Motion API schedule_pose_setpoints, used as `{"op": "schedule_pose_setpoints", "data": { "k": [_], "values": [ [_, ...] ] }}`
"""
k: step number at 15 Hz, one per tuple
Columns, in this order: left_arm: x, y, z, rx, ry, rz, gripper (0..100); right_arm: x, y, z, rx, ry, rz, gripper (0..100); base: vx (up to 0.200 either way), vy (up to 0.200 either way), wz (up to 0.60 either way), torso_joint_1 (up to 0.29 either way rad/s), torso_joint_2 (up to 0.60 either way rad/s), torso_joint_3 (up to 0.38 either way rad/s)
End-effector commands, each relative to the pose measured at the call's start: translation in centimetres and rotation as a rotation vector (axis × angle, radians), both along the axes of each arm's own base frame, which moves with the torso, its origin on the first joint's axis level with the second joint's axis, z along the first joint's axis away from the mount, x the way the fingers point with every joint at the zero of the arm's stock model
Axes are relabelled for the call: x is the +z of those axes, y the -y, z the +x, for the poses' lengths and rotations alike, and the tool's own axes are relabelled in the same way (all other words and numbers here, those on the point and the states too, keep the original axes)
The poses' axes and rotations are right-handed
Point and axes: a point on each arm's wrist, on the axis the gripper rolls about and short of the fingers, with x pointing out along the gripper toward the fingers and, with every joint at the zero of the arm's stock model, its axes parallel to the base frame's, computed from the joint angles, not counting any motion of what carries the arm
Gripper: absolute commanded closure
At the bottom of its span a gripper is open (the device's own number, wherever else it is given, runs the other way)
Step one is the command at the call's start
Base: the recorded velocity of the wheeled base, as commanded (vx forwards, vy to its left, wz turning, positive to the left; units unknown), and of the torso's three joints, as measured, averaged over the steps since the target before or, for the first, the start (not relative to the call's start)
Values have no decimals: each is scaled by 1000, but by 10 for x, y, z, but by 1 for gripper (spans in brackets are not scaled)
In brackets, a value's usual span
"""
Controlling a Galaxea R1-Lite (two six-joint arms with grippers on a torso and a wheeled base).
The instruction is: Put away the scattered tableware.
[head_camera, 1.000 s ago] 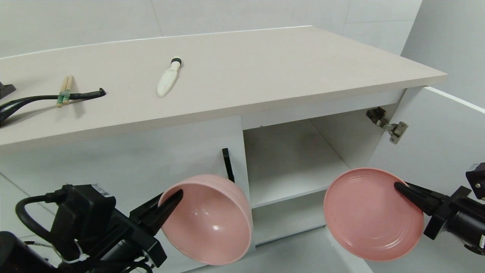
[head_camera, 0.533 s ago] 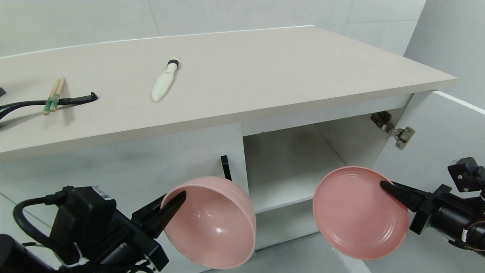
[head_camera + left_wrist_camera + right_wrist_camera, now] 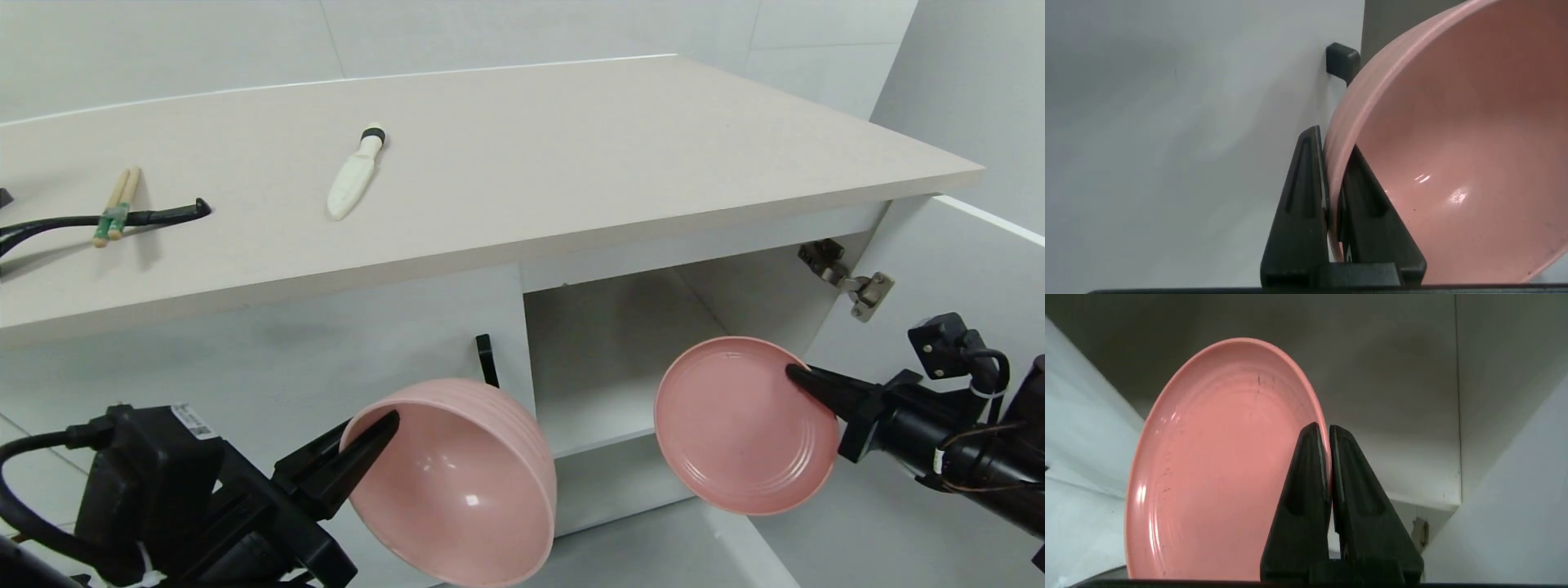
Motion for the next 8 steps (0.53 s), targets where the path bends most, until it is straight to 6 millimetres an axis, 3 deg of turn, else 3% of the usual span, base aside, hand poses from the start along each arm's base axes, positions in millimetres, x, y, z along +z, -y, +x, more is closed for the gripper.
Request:
{"op": "schedule_pose_setpoints", "data": {
  "k": [1, 8],
  "values": [
    [3, -2, -2, 2, 12, -12, 100, -9, -3, 14, 5, -21, -4, 100, 0, 0, 0, 0, 0, 0],
    [7, -6, -6, 6, 23, -23, 100, -18, -11, 41, 17, -16, -3, 100, 0, 0, 0, 0, 0, 0]
  ]
}}
